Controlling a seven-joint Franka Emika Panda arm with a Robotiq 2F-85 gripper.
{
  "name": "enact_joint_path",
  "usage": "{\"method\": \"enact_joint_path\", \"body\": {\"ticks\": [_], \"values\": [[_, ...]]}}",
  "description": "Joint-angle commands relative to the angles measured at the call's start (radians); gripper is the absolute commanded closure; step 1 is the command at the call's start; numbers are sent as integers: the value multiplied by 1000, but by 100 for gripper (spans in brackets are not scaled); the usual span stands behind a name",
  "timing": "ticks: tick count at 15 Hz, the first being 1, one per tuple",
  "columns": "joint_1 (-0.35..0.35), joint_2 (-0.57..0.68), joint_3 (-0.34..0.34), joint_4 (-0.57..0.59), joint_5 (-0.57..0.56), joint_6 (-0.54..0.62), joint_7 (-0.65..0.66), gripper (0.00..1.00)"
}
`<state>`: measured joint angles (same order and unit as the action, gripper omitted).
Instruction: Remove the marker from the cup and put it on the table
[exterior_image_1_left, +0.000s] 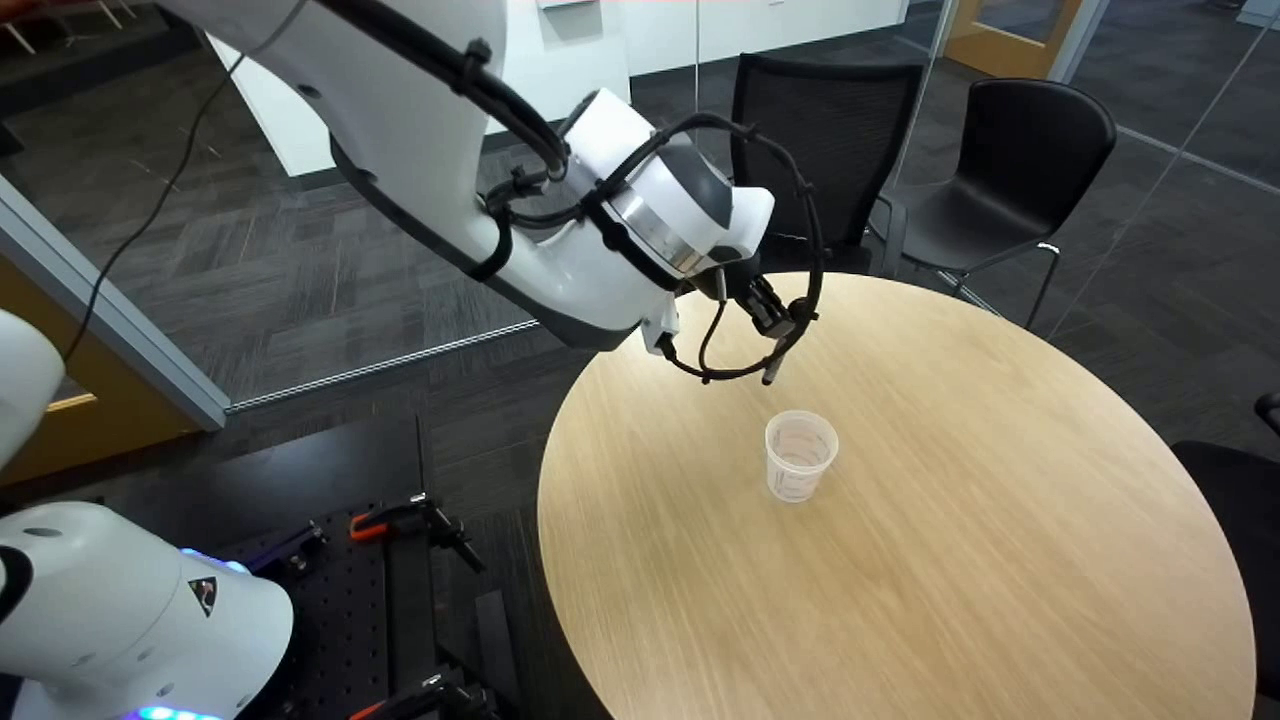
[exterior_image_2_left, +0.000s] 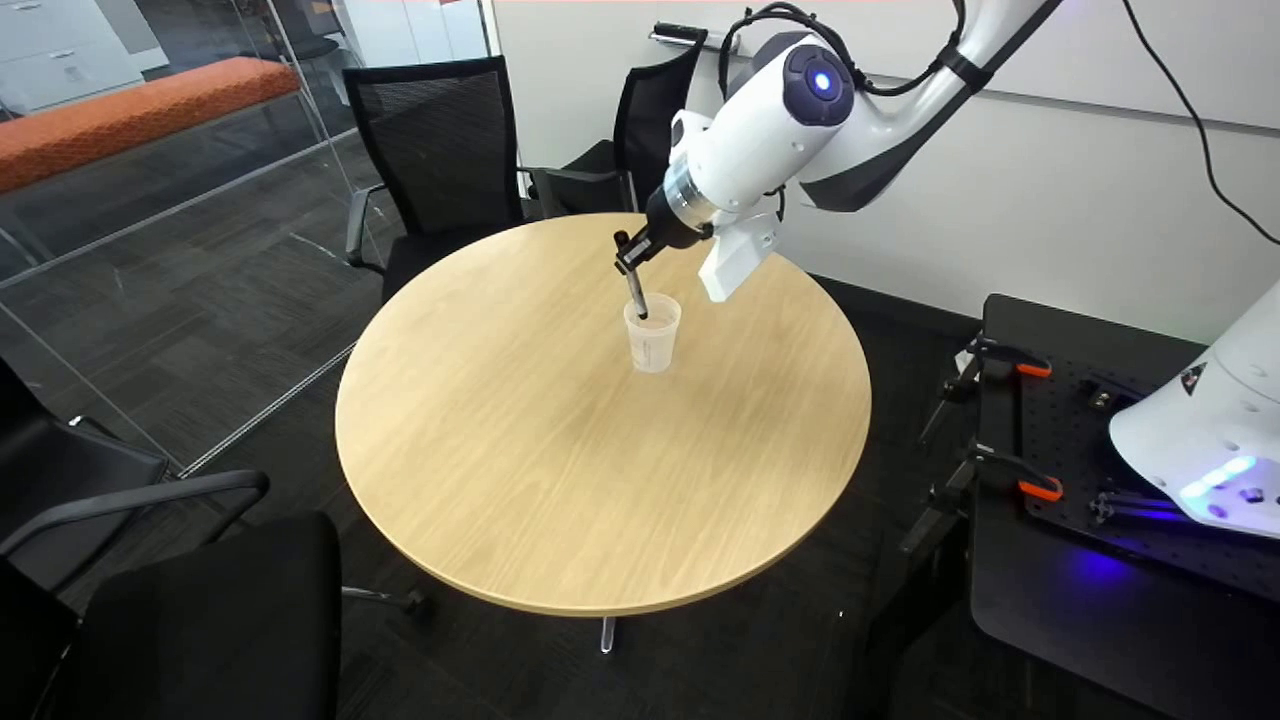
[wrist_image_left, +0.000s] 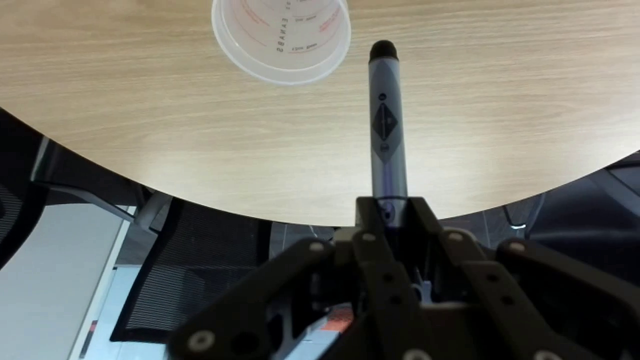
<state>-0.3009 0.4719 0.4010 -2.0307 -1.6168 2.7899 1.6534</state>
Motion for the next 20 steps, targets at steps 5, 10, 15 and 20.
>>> {"method": "enact_joint_path", "body": {"ticks": [5,10,15,20], "values": [[-30,62,62,-15,319,16,-396,95],[-36,142,119,13,620,-51,-717,95],[178,146,-73,67,1057,-104,-1055,95],[398,189,-301,171,1333,-220,-1239,95]]}}
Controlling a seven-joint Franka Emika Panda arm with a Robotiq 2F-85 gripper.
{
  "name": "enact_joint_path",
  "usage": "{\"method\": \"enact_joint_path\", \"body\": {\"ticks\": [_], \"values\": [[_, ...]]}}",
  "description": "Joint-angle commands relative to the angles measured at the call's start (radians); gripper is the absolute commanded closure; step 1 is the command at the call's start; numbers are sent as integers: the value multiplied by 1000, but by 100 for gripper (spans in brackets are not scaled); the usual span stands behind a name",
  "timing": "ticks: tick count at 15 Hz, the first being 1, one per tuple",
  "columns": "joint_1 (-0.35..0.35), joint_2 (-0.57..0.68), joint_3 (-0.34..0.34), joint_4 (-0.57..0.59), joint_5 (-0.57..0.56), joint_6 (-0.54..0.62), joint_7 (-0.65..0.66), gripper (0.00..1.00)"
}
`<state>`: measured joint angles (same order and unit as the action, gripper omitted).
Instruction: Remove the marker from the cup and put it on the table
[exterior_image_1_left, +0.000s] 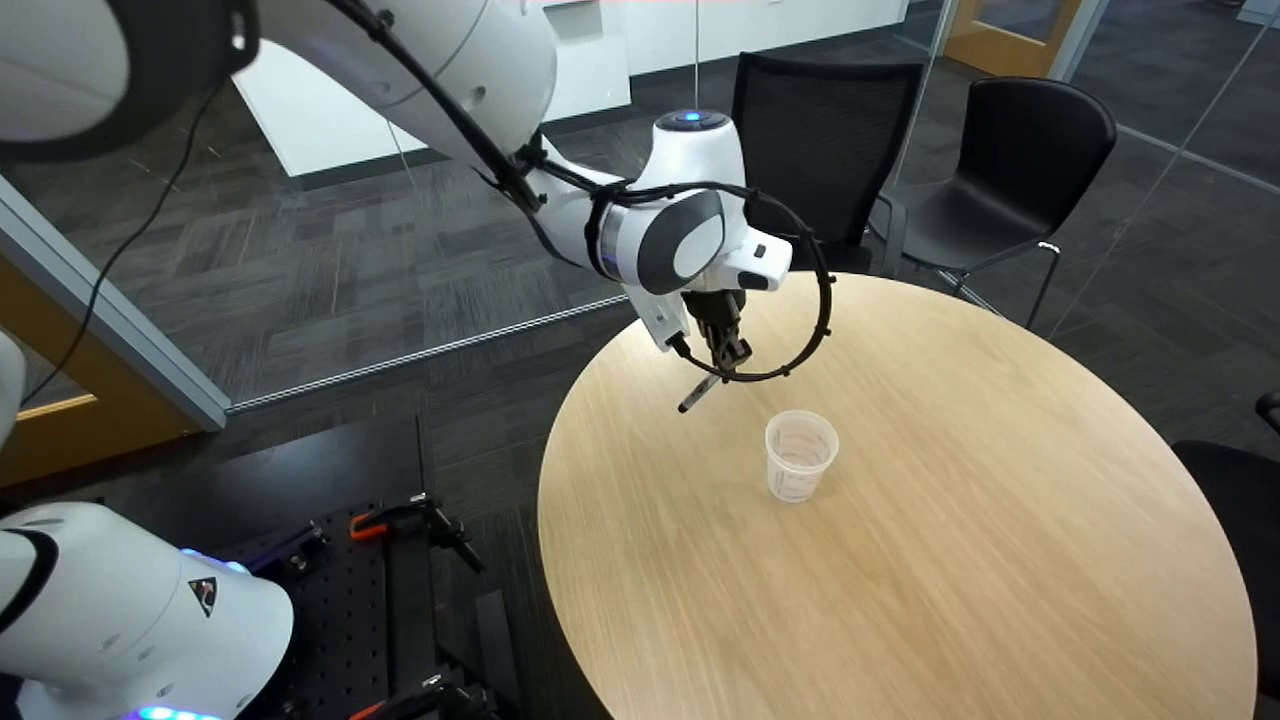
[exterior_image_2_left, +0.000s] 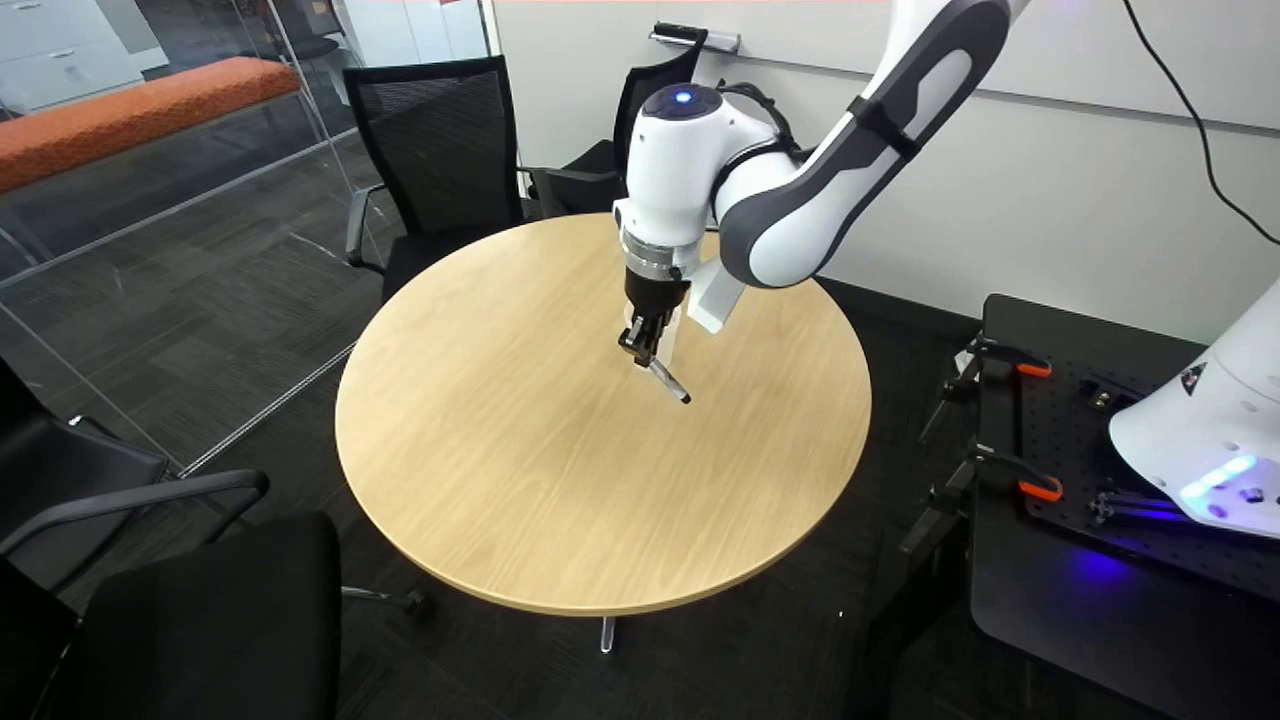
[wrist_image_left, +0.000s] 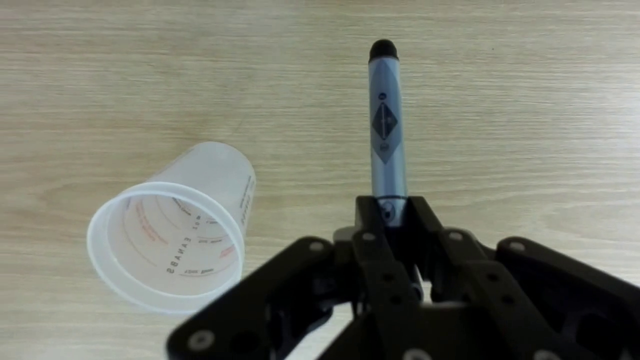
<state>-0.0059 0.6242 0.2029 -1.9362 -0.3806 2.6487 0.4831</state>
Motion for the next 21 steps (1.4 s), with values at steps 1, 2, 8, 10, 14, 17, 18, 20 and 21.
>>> {"method": "enact_joint_path", "body": {"ticks": [1,2,8,10,14,17,18,20,21], "values": [[121,53,-125,96,127,-104,-90,95],[140,68,-147,115,148,-126,-99,95],[149,168,-170,200,241,-207,-203,95],[139,198,-160,218,255,-227,-265,95],[141,251,-162,256,252,-280,-350,95],[151,282,-170,283,240,-317,-379,56],[154,288,-172,290,236,-328,-386,54],[158,296,-174,301,232,-337,-393,41],[160,297,-175,304,231,-338,-394,34]]}}
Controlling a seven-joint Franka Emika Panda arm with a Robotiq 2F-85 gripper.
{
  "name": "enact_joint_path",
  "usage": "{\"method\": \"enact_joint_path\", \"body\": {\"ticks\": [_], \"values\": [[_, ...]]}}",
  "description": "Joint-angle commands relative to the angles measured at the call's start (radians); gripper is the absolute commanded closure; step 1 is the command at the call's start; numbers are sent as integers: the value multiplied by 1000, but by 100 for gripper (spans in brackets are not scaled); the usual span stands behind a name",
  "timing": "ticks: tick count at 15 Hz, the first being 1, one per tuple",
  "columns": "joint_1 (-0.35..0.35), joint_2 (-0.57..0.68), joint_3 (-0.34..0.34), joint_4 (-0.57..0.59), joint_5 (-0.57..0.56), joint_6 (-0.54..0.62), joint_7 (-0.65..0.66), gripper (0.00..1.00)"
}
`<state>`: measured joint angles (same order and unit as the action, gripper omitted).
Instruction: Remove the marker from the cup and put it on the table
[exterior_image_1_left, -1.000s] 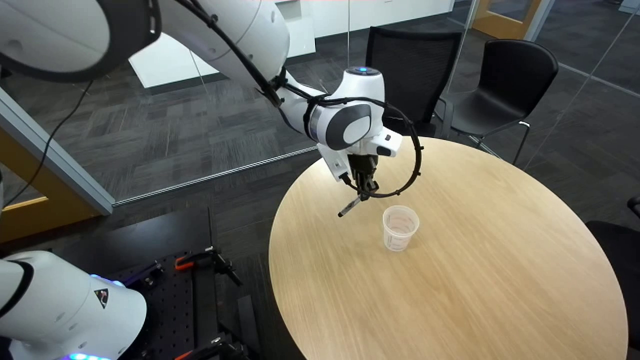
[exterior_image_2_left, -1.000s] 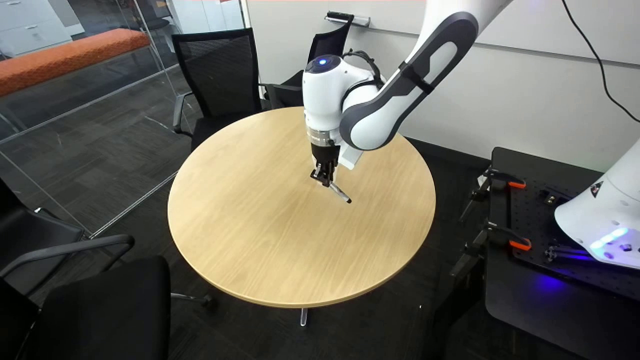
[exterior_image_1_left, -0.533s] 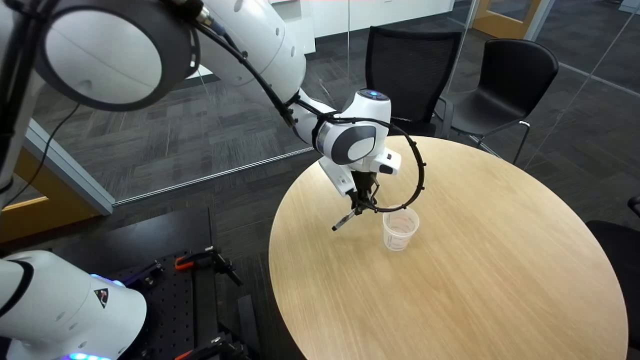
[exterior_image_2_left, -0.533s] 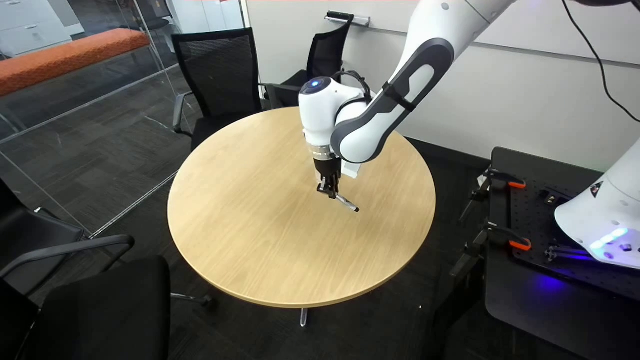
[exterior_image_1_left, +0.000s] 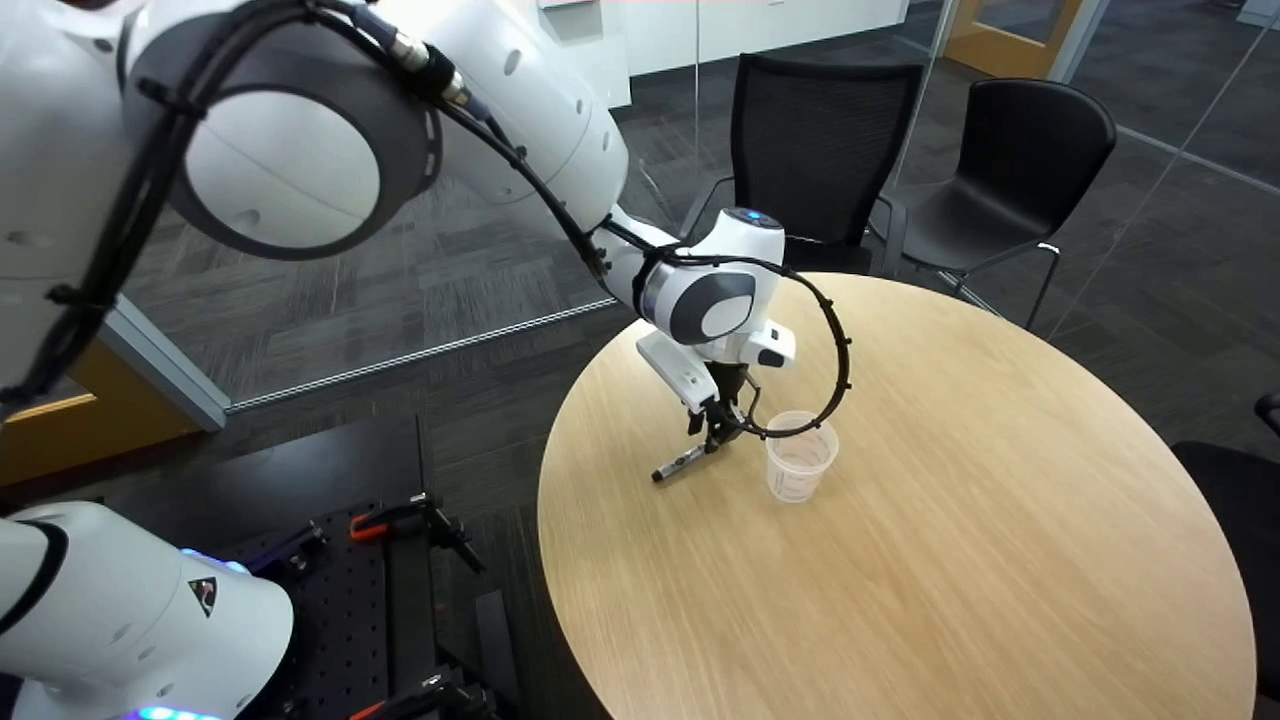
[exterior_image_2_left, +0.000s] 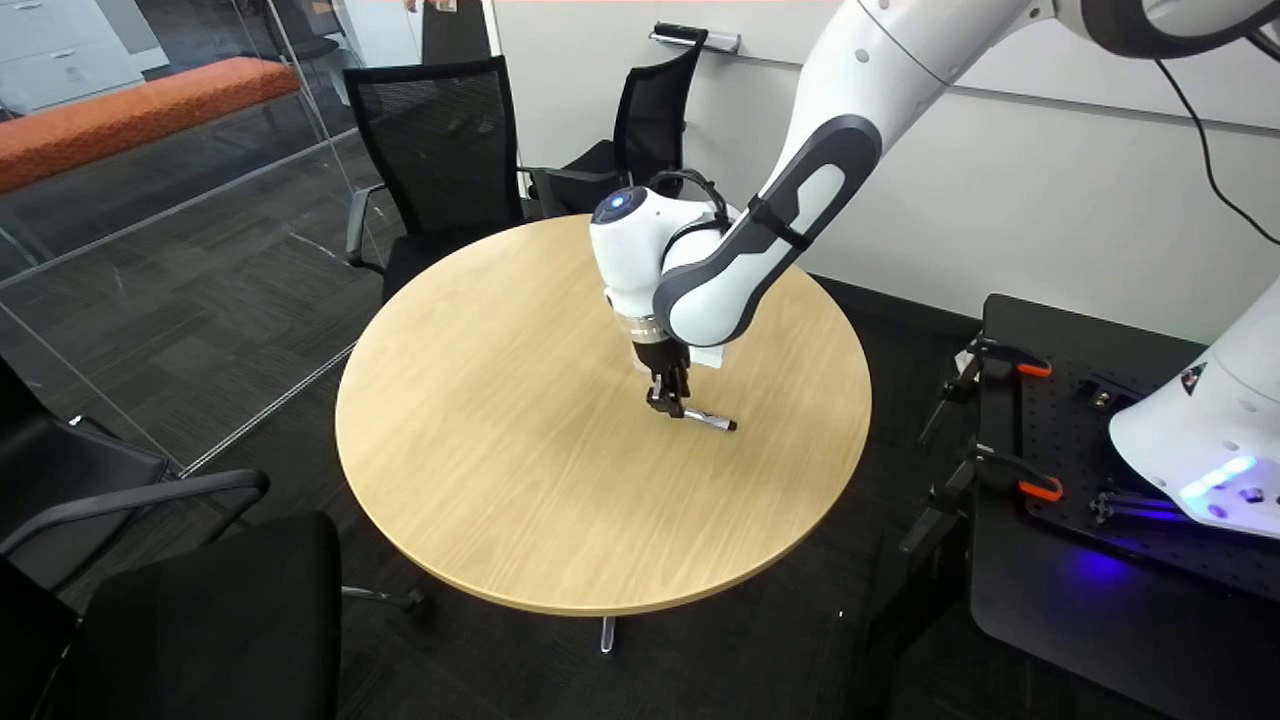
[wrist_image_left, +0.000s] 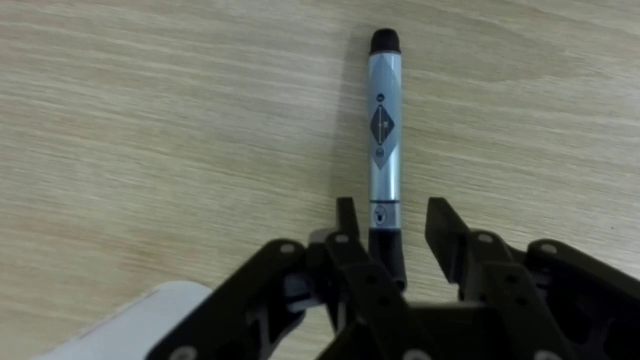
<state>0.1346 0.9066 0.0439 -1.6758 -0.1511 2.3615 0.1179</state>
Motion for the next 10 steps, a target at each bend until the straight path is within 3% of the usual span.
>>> {"method": "enact_joint_path", "body": {"ticks": [1,5,10], "values": [[22,15,-17,46,0,-50,-26,25],[49,-28,-34,7,-20,-15,2,0],[68,-127,-45,-75,-42,51,14,0]]}}
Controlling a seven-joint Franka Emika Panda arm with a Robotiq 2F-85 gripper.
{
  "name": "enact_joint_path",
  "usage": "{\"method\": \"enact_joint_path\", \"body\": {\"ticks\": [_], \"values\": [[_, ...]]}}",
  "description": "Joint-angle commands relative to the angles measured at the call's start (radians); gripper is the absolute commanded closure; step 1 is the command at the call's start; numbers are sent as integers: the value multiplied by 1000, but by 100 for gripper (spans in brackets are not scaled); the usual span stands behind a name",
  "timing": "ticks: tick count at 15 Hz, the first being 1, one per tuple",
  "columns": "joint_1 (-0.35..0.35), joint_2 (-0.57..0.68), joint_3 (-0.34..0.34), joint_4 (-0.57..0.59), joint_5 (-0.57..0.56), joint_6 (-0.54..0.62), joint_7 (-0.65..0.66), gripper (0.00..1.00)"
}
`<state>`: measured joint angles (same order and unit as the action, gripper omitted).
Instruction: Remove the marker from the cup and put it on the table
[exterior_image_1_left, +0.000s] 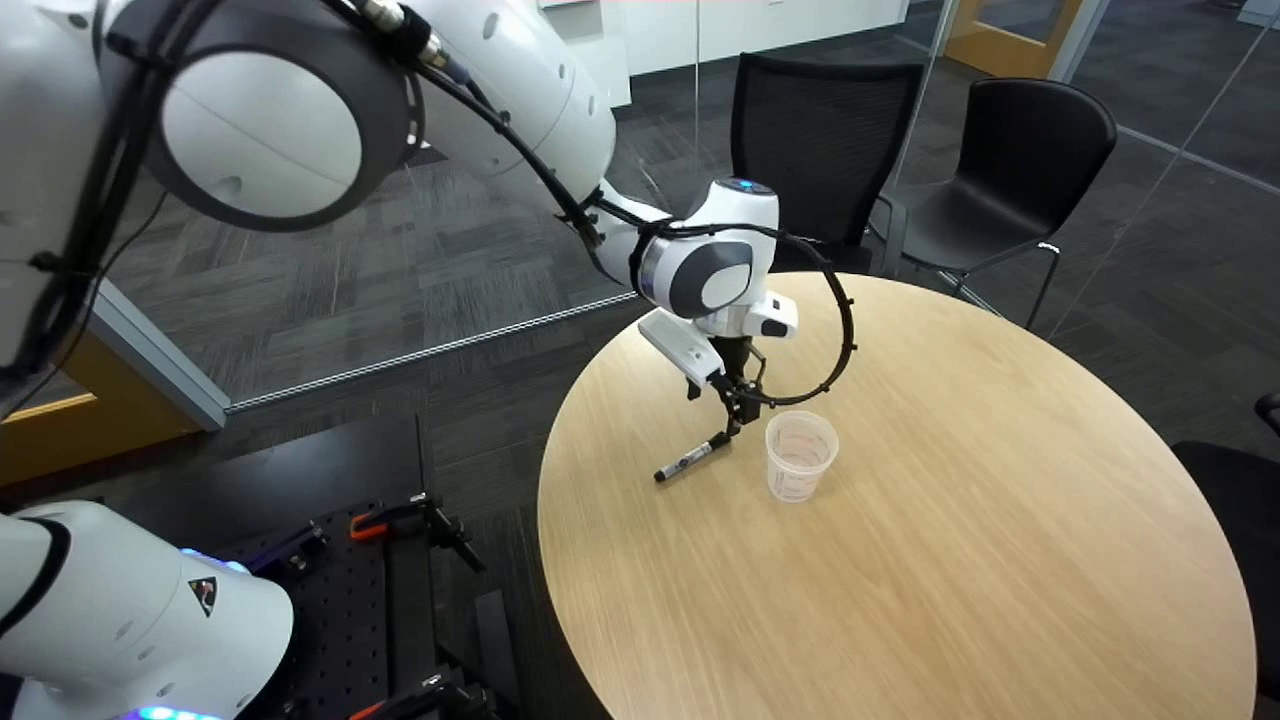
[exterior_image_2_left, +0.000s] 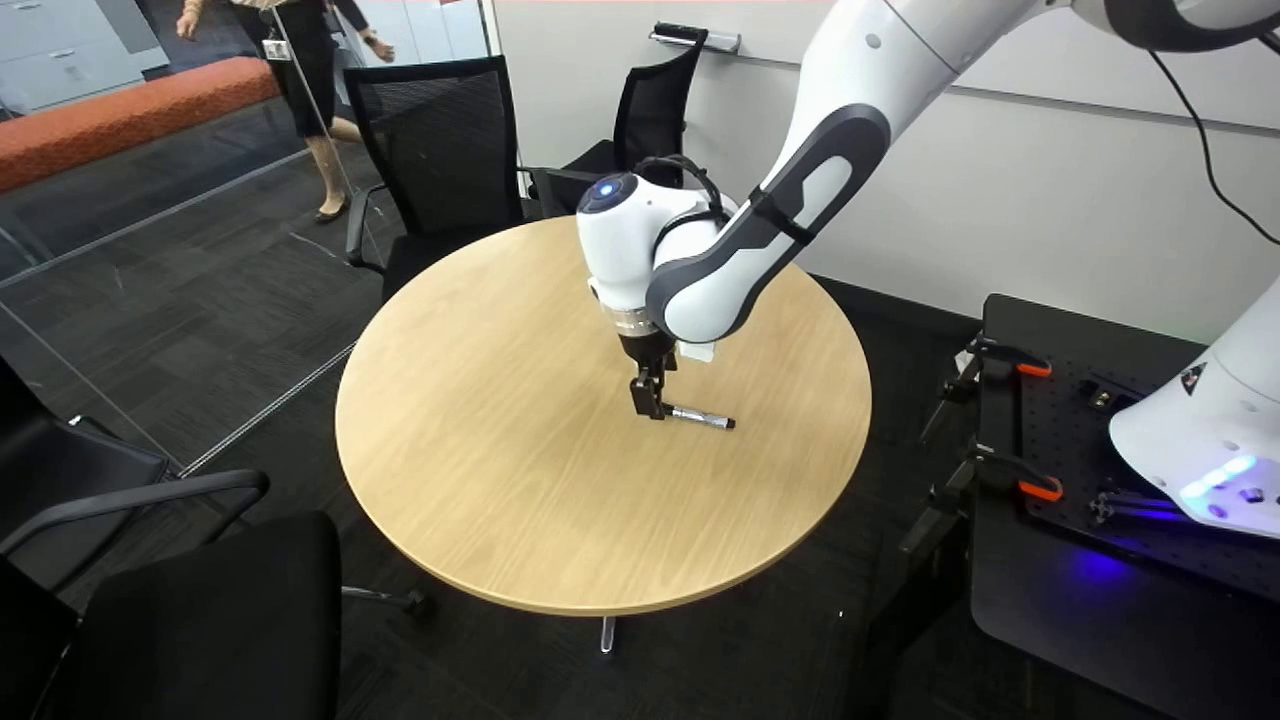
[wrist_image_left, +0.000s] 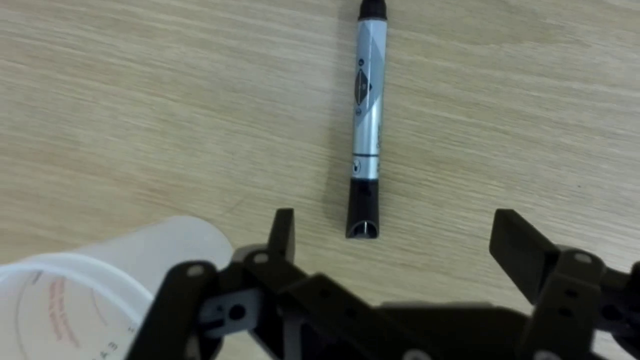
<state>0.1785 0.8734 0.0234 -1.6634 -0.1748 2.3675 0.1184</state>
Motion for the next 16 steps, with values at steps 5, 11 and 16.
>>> {"method": "enact_joint_path", "body": {"ticks": [5,11,16], "values": [[37,-215,-40,-196,-45,155,28,0],[22,-227,-26,-194,-31,182,0,0],[22,-244,-26,-215,-31,185,0,0]]}}
